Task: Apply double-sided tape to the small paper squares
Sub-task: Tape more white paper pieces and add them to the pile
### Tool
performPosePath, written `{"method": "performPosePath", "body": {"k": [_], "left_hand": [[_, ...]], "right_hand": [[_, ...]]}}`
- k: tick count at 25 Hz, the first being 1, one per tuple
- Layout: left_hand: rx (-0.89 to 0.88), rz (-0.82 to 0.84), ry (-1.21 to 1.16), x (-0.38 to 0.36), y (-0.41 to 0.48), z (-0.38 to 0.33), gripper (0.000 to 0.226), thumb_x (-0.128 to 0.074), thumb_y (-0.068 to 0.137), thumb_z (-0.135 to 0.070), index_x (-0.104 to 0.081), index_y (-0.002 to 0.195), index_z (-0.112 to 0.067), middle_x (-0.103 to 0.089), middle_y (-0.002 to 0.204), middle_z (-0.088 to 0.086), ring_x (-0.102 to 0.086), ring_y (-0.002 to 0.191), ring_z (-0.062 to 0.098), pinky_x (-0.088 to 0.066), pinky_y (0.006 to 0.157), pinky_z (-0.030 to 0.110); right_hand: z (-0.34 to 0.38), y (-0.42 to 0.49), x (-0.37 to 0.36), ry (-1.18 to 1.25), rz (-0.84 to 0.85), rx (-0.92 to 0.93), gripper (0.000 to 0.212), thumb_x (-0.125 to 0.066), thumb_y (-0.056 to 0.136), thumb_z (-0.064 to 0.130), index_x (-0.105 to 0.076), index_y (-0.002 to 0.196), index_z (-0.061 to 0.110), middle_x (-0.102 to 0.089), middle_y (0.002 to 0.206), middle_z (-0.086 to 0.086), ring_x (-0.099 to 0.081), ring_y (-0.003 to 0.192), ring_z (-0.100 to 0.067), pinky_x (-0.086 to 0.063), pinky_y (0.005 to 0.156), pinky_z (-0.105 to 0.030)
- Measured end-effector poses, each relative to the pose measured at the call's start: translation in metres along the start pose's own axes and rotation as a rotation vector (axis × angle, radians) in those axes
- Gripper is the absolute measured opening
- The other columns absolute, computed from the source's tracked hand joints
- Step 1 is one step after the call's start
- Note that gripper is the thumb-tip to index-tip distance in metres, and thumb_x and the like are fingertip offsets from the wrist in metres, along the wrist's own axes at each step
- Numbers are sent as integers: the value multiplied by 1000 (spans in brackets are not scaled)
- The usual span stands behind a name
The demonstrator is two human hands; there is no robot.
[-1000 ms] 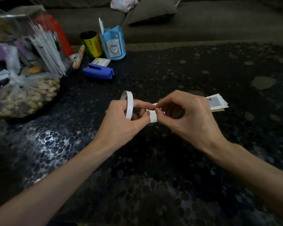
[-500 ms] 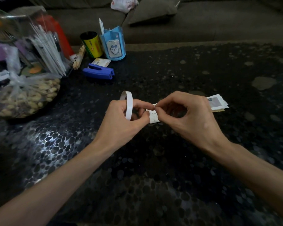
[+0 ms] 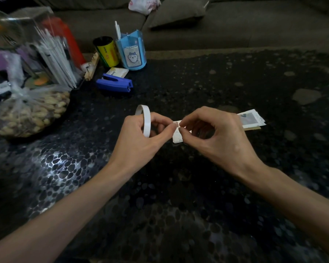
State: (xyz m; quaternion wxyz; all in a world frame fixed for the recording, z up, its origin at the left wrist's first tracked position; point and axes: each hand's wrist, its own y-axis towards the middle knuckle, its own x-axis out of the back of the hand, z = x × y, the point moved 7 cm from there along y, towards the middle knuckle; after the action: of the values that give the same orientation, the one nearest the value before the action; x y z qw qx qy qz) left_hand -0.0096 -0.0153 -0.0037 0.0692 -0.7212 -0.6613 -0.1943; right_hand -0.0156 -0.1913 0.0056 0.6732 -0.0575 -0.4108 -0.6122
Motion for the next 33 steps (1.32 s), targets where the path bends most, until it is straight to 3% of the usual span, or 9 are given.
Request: {"method": "performPosePath", "body": {"k": [10, 16, 24, 27, 33], "left_hand": [[12, -18, -14, 2, -1, 1, 8, -79, 83, -17, -80, 90, -21, -72, 76, 9, -68, 75, 34, -60, 71, 44], [2, 4, 2, -1, 0, 3, 13, -75, 89, -11, -81, 98, -18, -71, 75, 6, -66, 66, 22, -59, 71, 46], [-68, 0, 74, -4, -1, -1, 20, -73, 92, -9, -81, 105, -22, -72, 73, 1, -68, 66, 30, -60, 69, 53], [-77, 0, 83, -3, -1, 0, 19, -73, 91, -9, -81, 105, -20, -73, 74, -3, -69, 66, 22, -61, 69, 49], [-79, 0, 74, -2, 0, 0, 16, -74, 90, -11, -81, 103, -18, -73, 75, -4, -69, 68, 23, -62, 67, 44]], "right_hand": [[3, 0, 0, 22, -29, 12, 10, -82, 92, 23, -75, 100, 21, -70, 87, 11, -69, 78, -9, -56, 66, -24], [2, 0, 4, -5, -64, -12, 10, -79, 93, 29, -76, 99, 21, -71, 86, 12, -69, 79, -8, -58, 68, -29], [-4, 0, 4, 73, -55, -117, 8, -77, 93, 27, -79, 100, 23, -74, 84, 15, -72, 82, -4, -60, 73, -26], [-3, 0, 3, 79, -33, -124, 10, -76, 93, 27, -80, 101, 24, -75, 86, 15, -72, 83, -2, -61, 75, -26], [-4, 2, 2, 126, -14, -128, 8, -77, 94, 23, -81, 100, 23, -76, 85, 13, -73, 81, -5, -61, 73, -30]]}}
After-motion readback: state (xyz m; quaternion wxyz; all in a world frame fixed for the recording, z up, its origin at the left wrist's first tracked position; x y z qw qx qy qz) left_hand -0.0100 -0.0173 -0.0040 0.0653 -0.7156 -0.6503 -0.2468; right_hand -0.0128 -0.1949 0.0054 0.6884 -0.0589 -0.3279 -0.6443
